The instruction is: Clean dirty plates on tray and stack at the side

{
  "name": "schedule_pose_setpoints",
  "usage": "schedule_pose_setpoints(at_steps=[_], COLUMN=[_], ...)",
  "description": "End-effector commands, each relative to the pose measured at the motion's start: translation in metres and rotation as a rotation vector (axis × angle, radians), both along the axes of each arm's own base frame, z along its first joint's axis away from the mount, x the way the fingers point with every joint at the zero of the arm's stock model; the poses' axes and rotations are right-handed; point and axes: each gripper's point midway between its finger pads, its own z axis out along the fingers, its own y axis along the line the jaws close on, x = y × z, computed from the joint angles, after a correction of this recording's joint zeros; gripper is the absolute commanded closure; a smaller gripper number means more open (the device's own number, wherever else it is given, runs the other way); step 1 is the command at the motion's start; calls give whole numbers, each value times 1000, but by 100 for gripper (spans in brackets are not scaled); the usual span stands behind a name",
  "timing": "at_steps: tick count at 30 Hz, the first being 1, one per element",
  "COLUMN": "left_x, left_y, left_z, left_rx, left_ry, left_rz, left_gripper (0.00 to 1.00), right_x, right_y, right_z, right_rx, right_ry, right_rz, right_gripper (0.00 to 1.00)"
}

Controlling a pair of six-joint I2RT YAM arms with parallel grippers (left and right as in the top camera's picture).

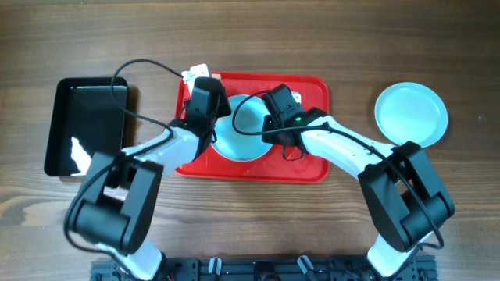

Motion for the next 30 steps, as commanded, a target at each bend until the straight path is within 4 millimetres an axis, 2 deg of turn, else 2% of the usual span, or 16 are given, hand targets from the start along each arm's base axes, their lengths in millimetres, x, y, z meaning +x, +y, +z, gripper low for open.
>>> schedule_pose_setpoints(at_steps=[1, 4, 8, 11, 15, 20, 25, 27, 30], left_x=[-19, -38, -64, -82, -104, -105, -87, -81, -79], left_y=[-35, -49, -56, -58, -40, -32, -36, -36, -27], left_z=[42, 53, 59, 51, 31, 35, 48, 45, 28], left_rx=[-97, -132, -142, -163, -169, -194, -165, -153, -109], left_ry=[-19, 15, 85, 176, 346, 411, 312, 298, 337], left_rz=[-159, -232, -325, -367, -348, -390, -445, -435, -396], left_gripper=[96, 96, 96, 96, 96, 96, 95, 96, 96], right_x=[-3, -3, -3, -3, -3, -3, -3, -3, -3], right_y=[-5, -5, -5, -5, -4, -2, -2, -2, -2], right_z=[-1, -1, -1, -1, -1, 0, 0, 0, 0], right_rx=[-20, -19, -19, -18, -16, -2, -2, -2, -2], right_ry=[1, 0, 1, 0, 0, 3, 3, 3, 3], right_rz=[0, 0, 0, 1, -1, 3, 4, 4, 4], right_gripper=[96, 96, 96, 96, 96, 96, 96, 96, 96])
